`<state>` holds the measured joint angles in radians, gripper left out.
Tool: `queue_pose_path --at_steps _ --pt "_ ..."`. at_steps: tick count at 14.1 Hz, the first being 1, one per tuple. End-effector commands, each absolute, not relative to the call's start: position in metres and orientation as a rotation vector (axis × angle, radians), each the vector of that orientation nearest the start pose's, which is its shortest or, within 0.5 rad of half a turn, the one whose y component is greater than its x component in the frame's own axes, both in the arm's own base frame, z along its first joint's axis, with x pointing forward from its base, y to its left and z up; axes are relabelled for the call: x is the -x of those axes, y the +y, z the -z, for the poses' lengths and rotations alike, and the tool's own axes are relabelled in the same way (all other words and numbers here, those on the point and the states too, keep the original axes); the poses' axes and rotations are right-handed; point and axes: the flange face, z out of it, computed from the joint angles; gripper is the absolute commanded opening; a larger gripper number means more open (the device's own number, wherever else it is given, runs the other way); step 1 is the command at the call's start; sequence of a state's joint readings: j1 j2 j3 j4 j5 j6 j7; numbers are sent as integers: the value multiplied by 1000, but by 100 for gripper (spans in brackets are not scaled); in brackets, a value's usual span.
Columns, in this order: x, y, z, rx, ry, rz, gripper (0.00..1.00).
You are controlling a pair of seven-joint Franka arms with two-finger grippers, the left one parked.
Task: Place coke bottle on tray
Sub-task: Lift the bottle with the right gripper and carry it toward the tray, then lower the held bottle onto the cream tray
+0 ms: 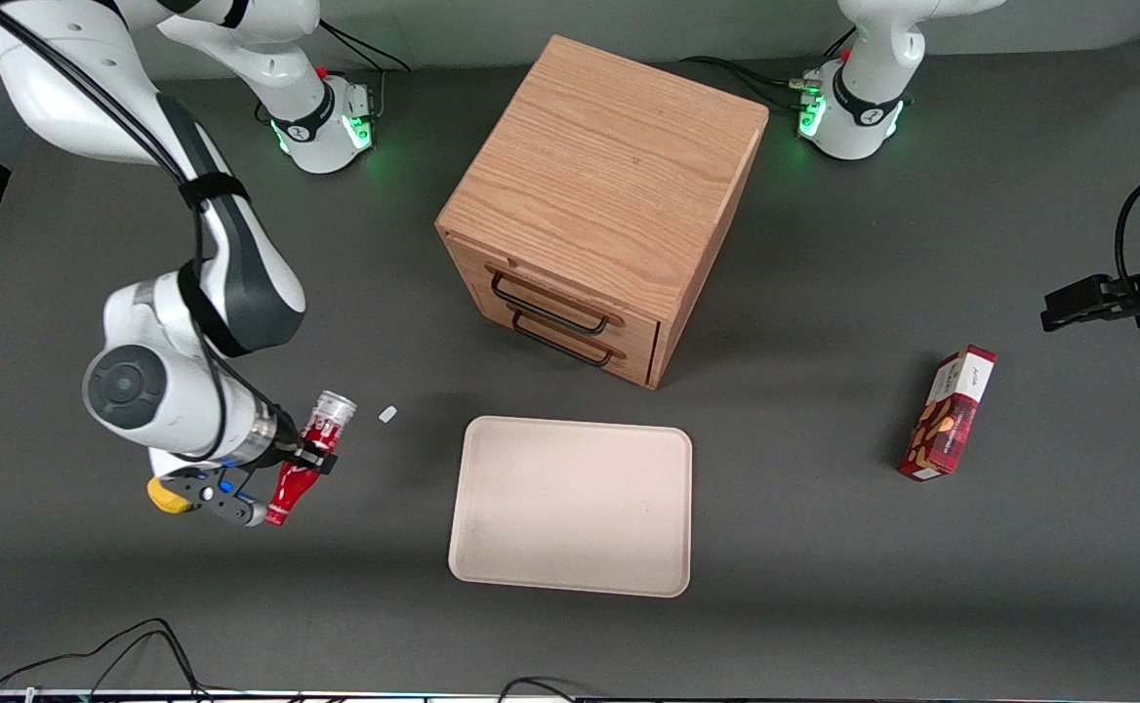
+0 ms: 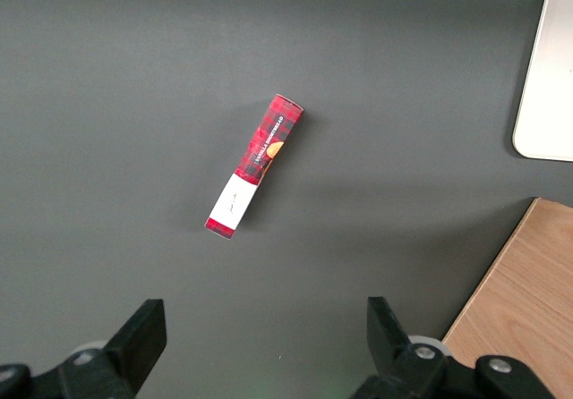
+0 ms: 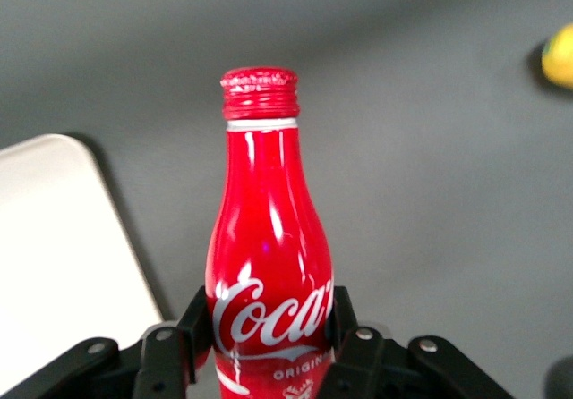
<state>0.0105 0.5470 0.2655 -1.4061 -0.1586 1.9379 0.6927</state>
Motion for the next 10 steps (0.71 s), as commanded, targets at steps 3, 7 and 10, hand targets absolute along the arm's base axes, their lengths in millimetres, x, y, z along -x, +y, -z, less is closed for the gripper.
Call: queue_pose_path --at_steps 3,7,10 --pt "-718 237 -428 3040 411 137 0" --pt "-736 296 -405 2973 227 238 0" --pt "-738 320 -364 2944 102 258 0"
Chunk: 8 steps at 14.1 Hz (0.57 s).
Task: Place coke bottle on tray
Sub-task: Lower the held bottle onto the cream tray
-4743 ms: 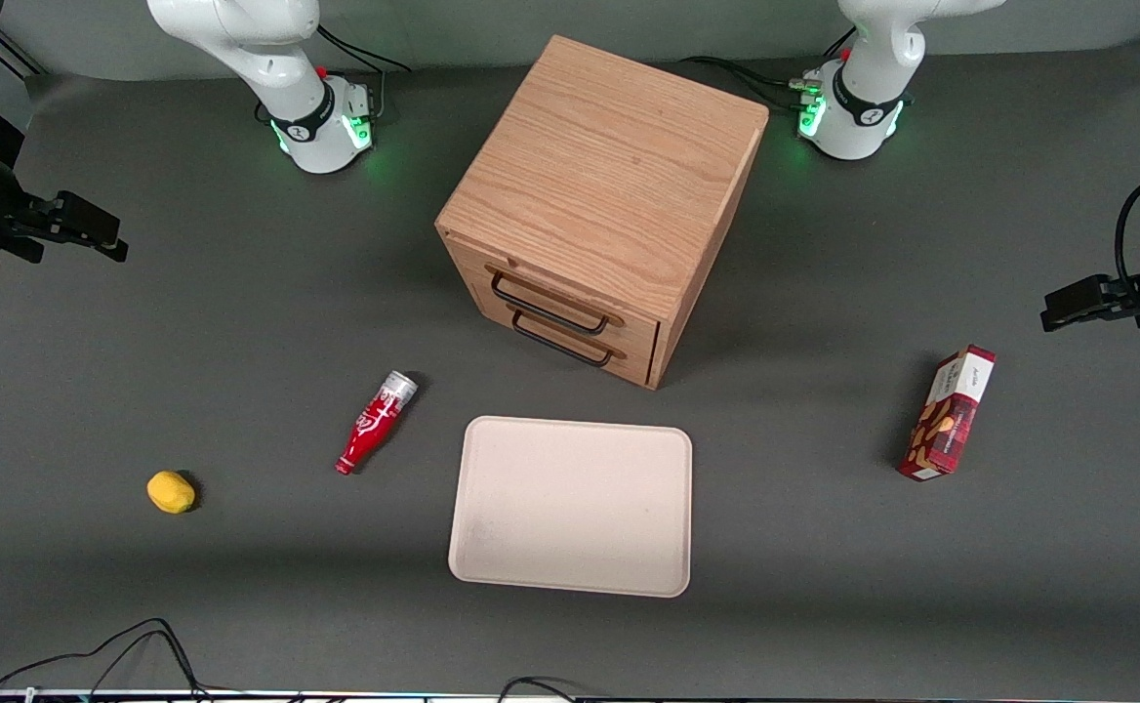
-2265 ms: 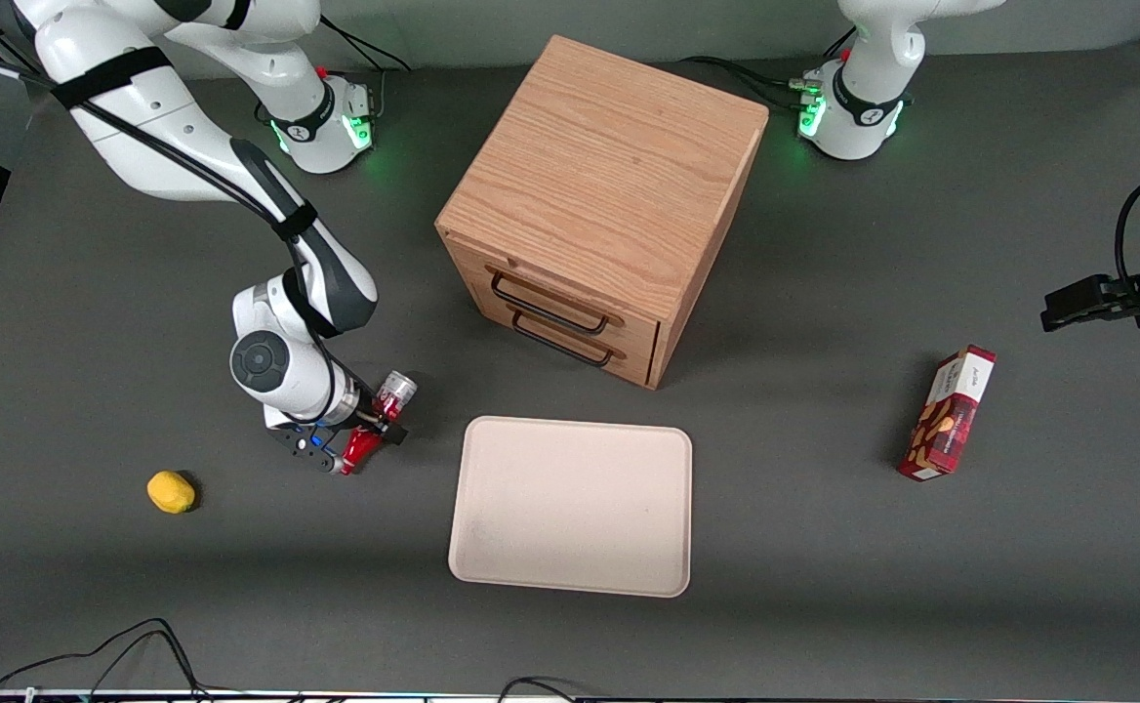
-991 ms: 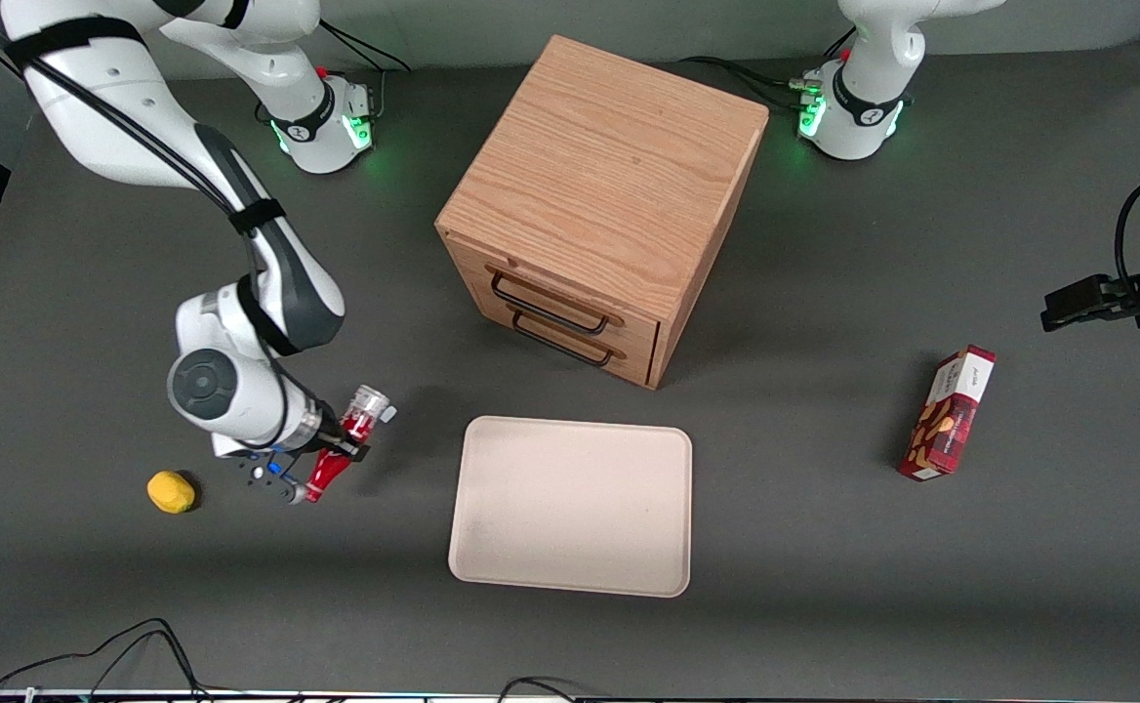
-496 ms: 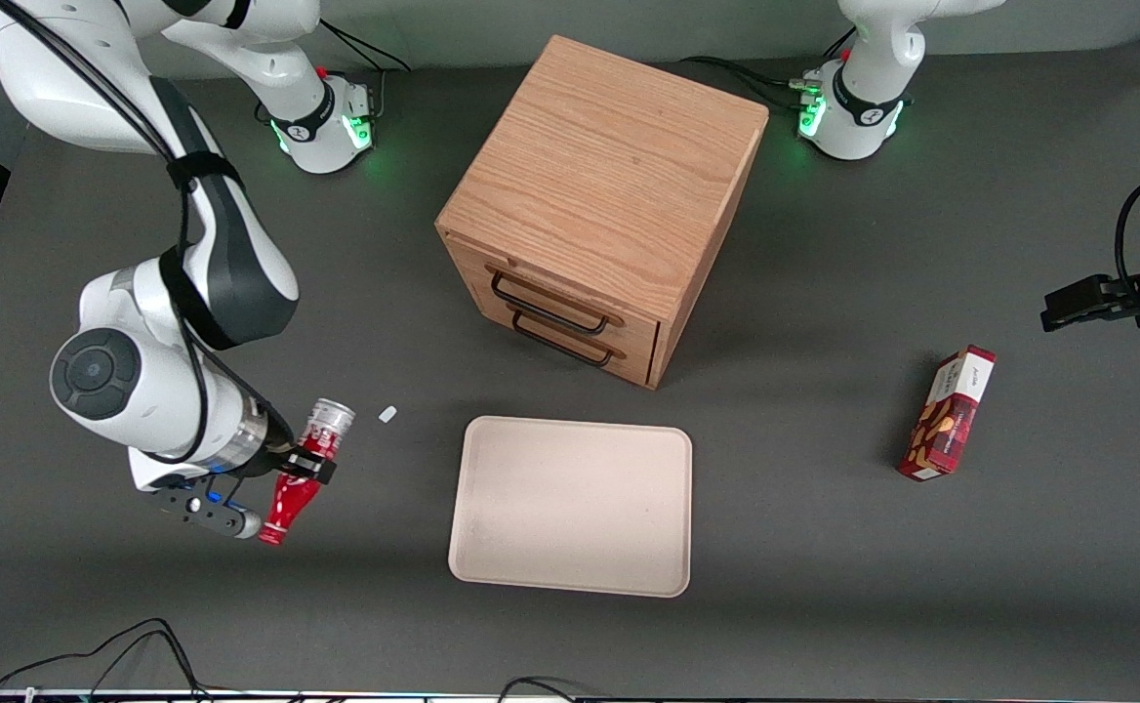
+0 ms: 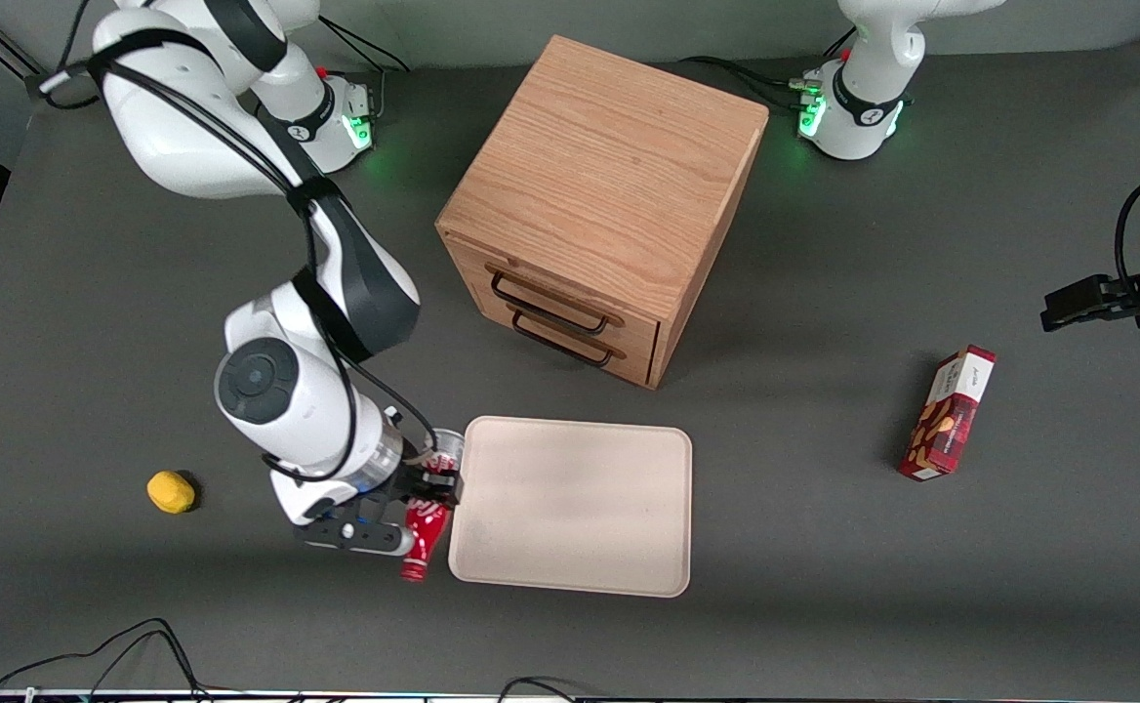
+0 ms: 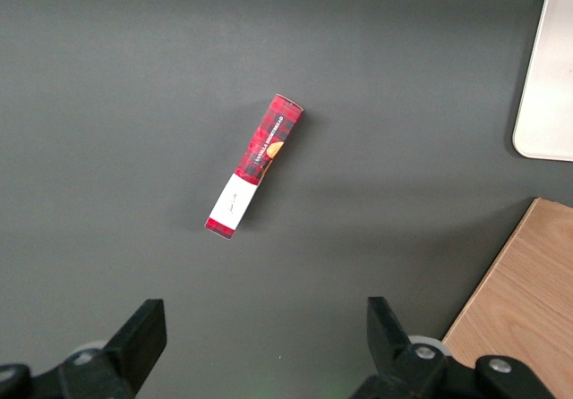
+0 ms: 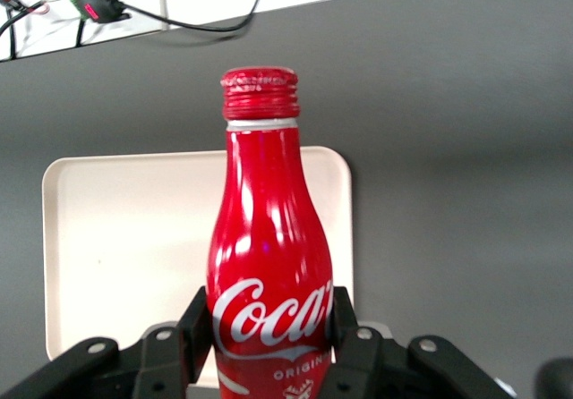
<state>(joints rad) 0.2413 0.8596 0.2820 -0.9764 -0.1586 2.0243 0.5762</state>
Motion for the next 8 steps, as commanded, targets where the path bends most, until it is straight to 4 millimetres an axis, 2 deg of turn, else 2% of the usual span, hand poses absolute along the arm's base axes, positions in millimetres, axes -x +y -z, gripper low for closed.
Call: queue_pose_path --at_steps 1,5,6,7,8 --pt "-738 326 -341 2945 98 235 0" --pt "-738 330 -256 2920 176 145 0" --pt "-738 332 -240 2910 207 148 8" --pt "-735 338 -225 2906 209 146 10" --pt "-735 337 -221 2905 213 148 14"
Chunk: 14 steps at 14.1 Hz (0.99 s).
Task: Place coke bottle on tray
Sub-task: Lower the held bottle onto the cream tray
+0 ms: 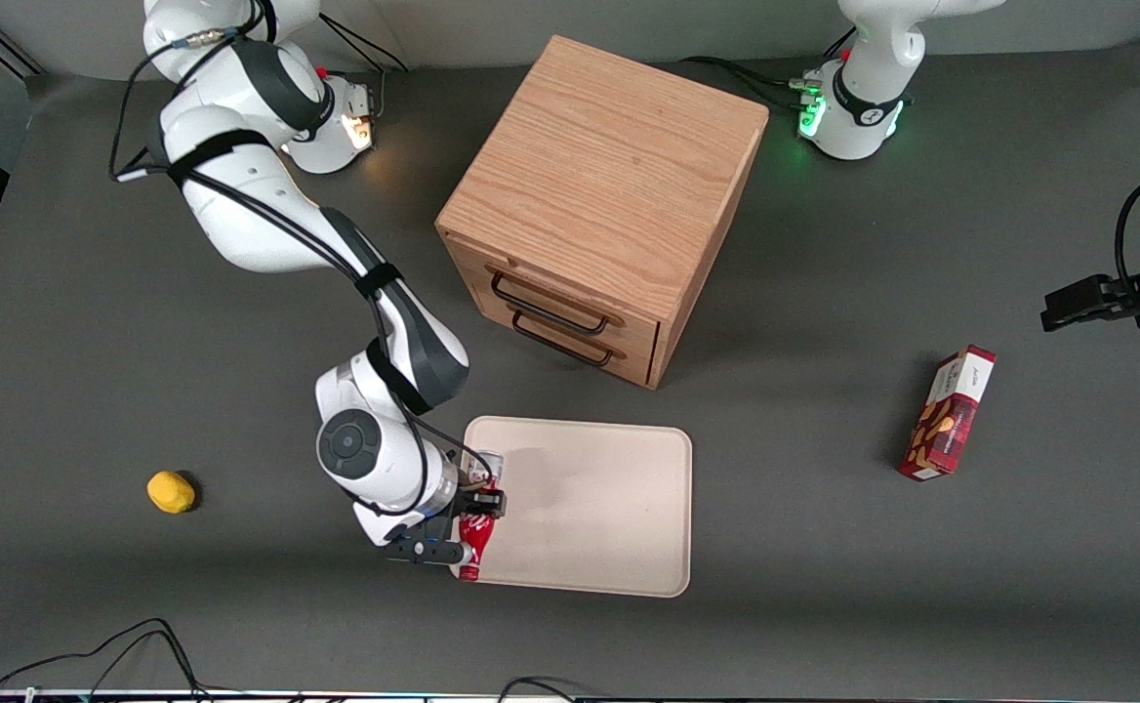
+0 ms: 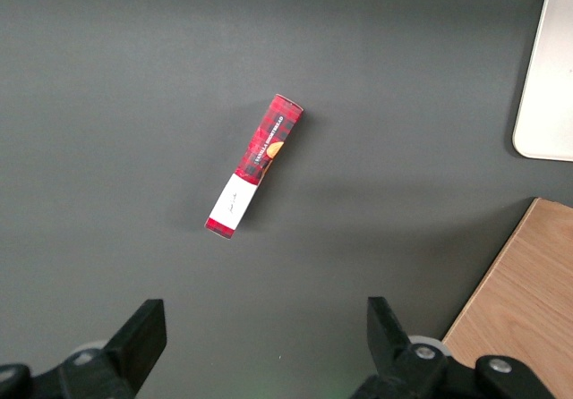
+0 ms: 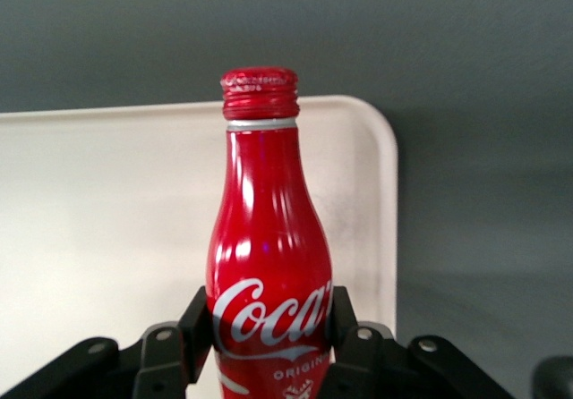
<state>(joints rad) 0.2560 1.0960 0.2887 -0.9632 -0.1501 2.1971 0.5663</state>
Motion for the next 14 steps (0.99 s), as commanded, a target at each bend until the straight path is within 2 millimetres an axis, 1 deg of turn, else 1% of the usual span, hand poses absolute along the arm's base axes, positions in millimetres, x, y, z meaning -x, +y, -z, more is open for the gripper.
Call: queue_pose_path --at_steps 1,2,3,4,5,6,7,9,12,14 --pt "-735 337 -215 2906 217 143 16" --pt "-735 337 -214 2905 226 142 28" --pt "-735 336 -212 2903 238 143 34" --pt "-735 336 -211 2902 249 142 52" --pt "-734 336 -208 2900 258 141 62" --pt "-733 337 -202 2901 258 139 96" --pt "-731 337 -196 2901 251 155 100" --pt "-728 337 -185 2900 242 173 100" --pt "-730 334 -194 2905 243 192 100" --pt "-734 330 -208 2900 249 208 100"
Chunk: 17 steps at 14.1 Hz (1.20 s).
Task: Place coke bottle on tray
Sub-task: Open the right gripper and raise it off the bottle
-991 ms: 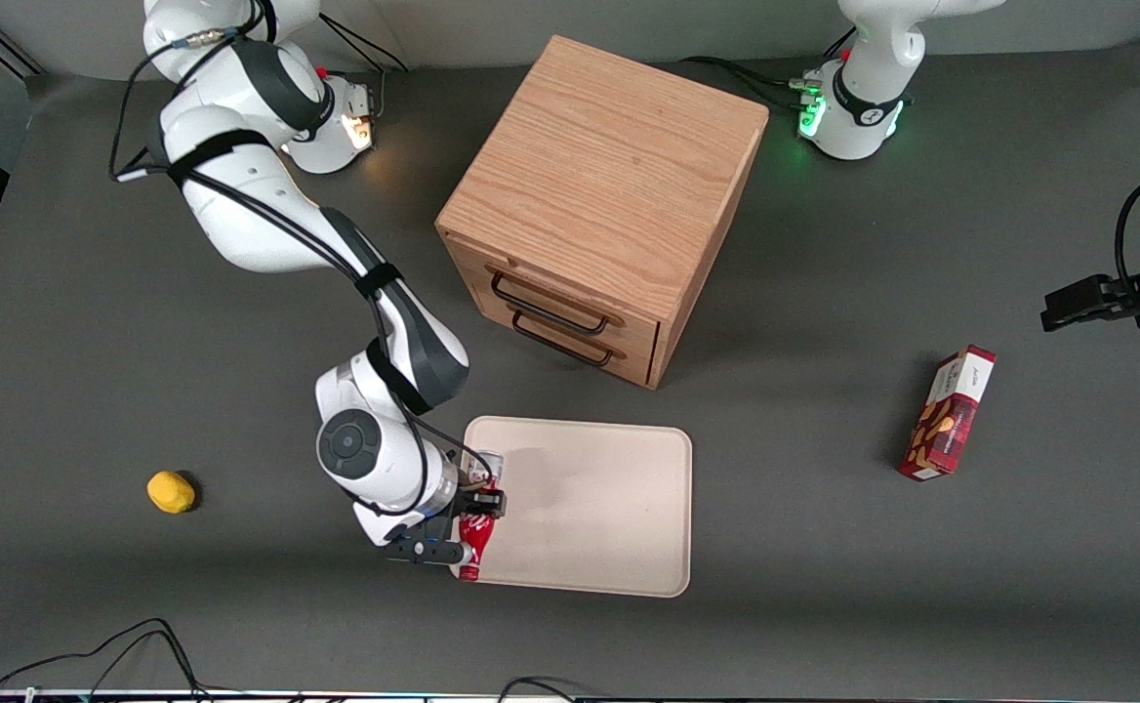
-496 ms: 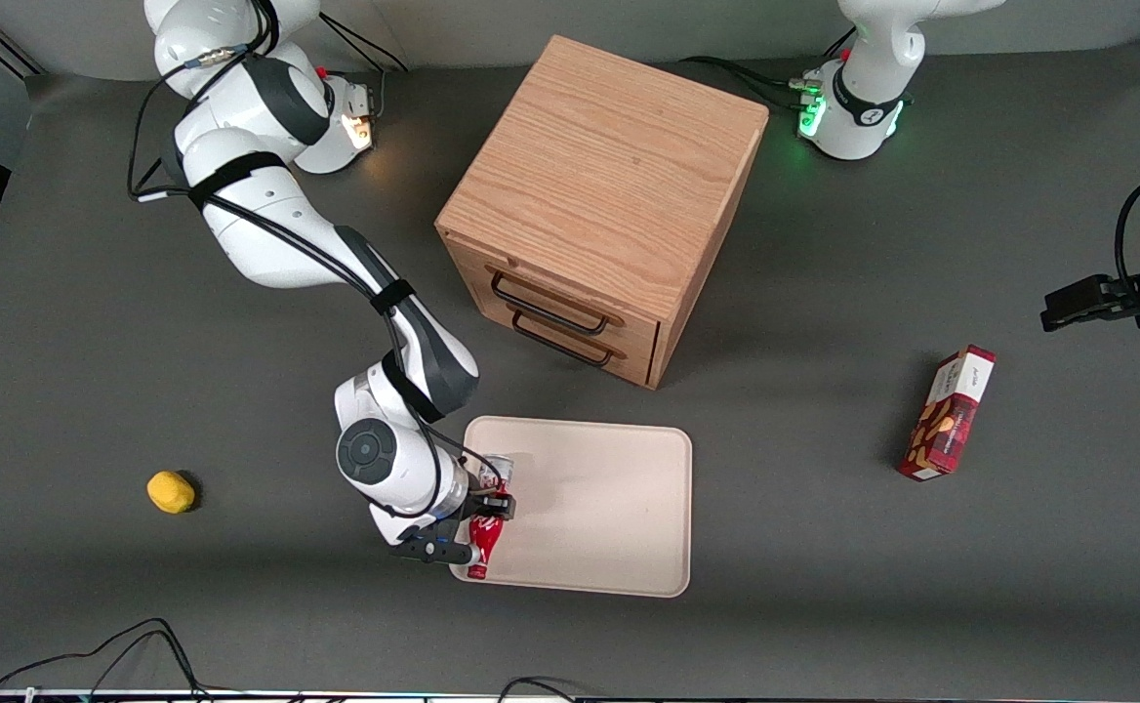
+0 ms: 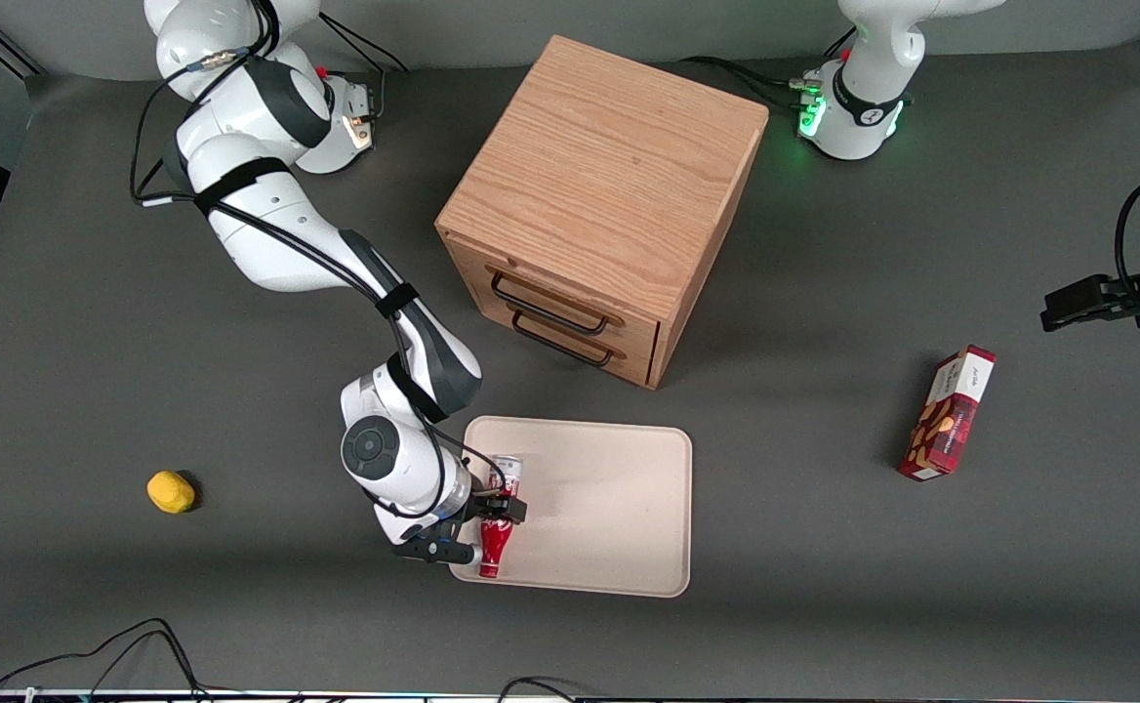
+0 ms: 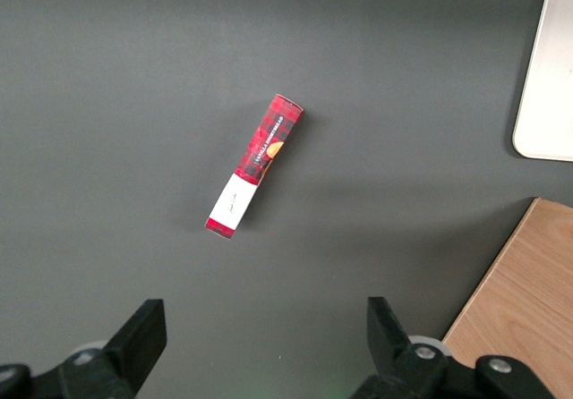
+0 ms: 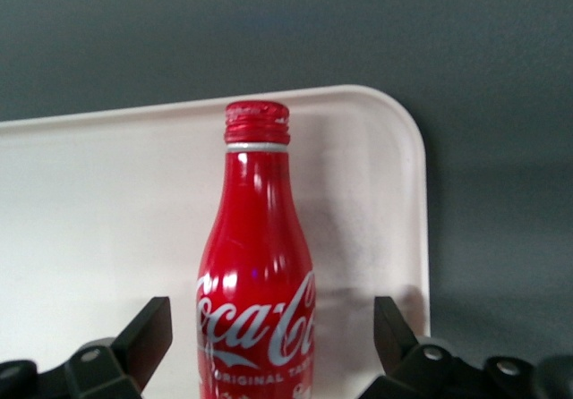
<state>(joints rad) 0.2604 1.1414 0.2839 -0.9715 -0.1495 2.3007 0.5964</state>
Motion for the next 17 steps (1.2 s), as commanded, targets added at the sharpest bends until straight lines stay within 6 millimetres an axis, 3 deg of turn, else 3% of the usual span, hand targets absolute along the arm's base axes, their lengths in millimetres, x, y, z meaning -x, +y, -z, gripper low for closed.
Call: queue_pose_path --at_steps 1,3,5,7,10,13,15,17 --pt "-736 327 -225 2907 249 209 100" --pt "-737 312 -279 2947 258 167 100" --pt "-741 265 -343 2985 278 148 100" --pt "-736 221 -395 3046 205 90 100" --pt "-727 134 -443 3102 197 -49 100" --pt "-708 73 -476 3141 93 -194 100" --pt "-685 47 -507 3145 110 -188 100" --pt "-653 40 -528 3143 139 -142 100"
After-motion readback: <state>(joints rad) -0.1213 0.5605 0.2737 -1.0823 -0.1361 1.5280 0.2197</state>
